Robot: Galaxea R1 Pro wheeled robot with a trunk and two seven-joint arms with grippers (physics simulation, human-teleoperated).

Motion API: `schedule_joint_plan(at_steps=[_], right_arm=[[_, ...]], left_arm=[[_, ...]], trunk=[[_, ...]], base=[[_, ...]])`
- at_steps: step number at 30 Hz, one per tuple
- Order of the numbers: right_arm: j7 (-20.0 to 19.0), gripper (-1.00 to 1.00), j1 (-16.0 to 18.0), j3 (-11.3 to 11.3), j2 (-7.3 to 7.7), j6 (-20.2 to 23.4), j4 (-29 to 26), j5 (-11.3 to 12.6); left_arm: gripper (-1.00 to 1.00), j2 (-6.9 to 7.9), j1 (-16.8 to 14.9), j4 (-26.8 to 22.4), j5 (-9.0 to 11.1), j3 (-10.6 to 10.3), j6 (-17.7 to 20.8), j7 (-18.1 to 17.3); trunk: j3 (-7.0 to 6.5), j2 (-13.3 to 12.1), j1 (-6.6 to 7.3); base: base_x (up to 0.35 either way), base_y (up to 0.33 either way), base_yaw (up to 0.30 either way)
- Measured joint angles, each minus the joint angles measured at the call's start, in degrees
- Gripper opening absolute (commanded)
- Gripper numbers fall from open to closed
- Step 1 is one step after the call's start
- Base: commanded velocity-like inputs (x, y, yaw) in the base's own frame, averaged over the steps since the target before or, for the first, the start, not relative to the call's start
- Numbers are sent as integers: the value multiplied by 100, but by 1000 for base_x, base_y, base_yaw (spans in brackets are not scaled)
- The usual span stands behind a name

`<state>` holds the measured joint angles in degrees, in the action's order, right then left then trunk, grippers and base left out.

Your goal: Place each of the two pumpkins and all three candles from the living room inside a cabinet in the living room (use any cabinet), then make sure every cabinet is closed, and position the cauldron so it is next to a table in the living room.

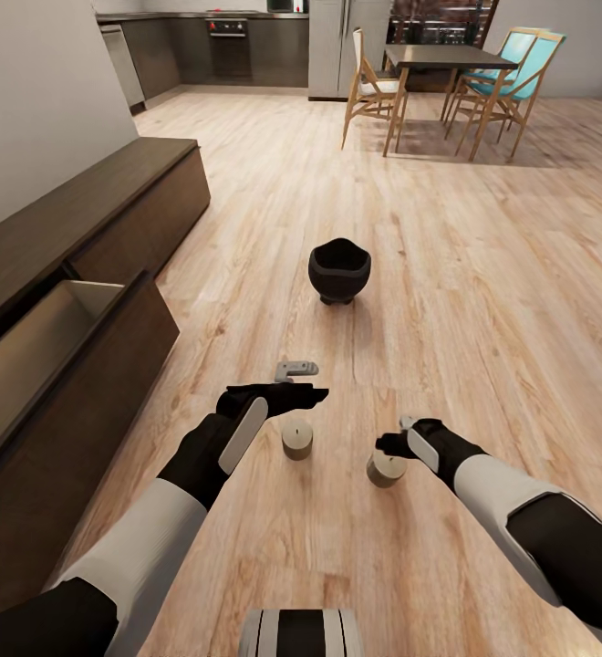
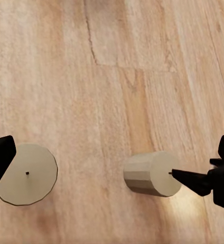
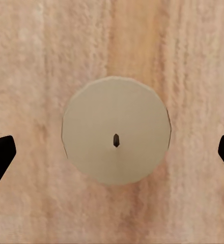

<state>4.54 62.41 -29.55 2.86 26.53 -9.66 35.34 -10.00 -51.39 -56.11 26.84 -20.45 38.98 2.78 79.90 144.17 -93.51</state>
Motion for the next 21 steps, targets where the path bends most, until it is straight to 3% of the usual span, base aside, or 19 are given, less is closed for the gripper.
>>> schedule_joint_plan(at_steps=[4, 17, 21], right_arm=[[-31, 100, 0, -224, -1, -98, -1, 5], [-42, 100, -7, -256, -1, -125, -2, 5], [-38, 100, -16, -258, -2, -252, -7, 8]], left_arm=[[100, 0, 0, 0, 0, 0, 0, 0], [100, 0, 0, 21, -1, -2, 0, 8], [100, 0, 0, 33, -2, 0, 0, 8]], trunk=[[0, 0, 0], [0, 0, 0], [88, 5, -11]], base=[[0, 0, 0], [0, 0, 0], [0, 0, 0]])
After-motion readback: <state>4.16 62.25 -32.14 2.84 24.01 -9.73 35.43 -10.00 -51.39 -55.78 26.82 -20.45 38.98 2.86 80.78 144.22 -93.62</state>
